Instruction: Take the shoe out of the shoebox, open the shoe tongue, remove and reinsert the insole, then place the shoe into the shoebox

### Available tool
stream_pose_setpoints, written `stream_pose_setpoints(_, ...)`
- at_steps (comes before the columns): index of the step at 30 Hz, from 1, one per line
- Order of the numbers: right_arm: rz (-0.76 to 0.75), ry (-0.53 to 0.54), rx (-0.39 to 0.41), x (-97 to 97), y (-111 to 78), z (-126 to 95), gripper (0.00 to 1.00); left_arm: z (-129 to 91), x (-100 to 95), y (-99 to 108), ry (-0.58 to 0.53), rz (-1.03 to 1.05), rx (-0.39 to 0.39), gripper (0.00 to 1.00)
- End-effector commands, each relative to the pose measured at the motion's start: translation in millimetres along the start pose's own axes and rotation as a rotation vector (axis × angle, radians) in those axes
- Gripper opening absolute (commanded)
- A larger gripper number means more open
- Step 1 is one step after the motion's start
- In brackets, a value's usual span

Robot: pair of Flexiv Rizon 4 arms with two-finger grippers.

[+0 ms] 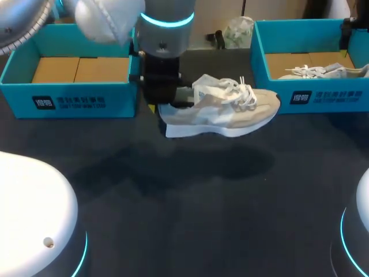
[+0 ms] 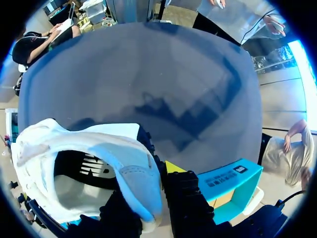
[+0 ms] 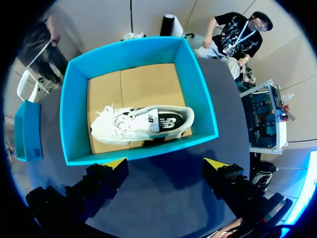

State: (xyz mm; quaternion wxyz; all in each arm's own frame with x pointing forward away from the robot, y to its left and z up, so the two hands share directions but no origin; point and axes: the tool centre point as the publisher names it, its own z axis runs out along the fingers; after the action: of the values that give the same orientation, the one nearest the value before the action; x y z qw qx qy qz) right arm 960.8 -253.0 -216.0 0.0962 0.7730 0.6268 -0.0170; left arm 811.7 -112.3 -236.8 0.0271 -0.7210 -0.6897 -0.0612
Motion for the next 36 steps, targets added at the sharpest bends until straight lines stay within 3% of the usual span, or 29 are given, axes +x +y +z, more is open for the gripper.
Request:
stream_pose_setpoints(1, 0.001, 0.001, -0.002, -0.1, -1.0, 0, 1.00, 27, -8.8, -7, 0.006, -0.013, -0.019, 0.00)
stream_pose_setpoints(13, 0.001, 0.001, -0.002, -0.1, -1.0, 0, 1.00, 79, -23.1, -24, 0.061, -0.008, -0.037, 0.00)
stream_pose_setpoints(21, 0.001, 0.001, -0.002, -0.1, -1.0, 0, 1.00, 106, -34.1, -27, 0.099, 0.033, -0.022, 0.00)
stream_pose_setpoints(30, 0.001, 0.001, -0.002, -0.1, -1.0, 0, 1.00, 130, -32.1, -32, 0.128, 0.026, 0.029, 0.00)
stream_pose_setpoints(32, 0.001, 0.001, -0.002, -0.1, -1.0, 0, 1.00, 134, -31.0, -33, 0.136, 0.024, 0.034, 0.30)
stream_pose_setpoints(36, 0.001, 0.001, -0.002, -0.1, -1.0, 0, 1.00, 138, -29.2, -36, 0.138, 0.026, 0.053, 0.35)
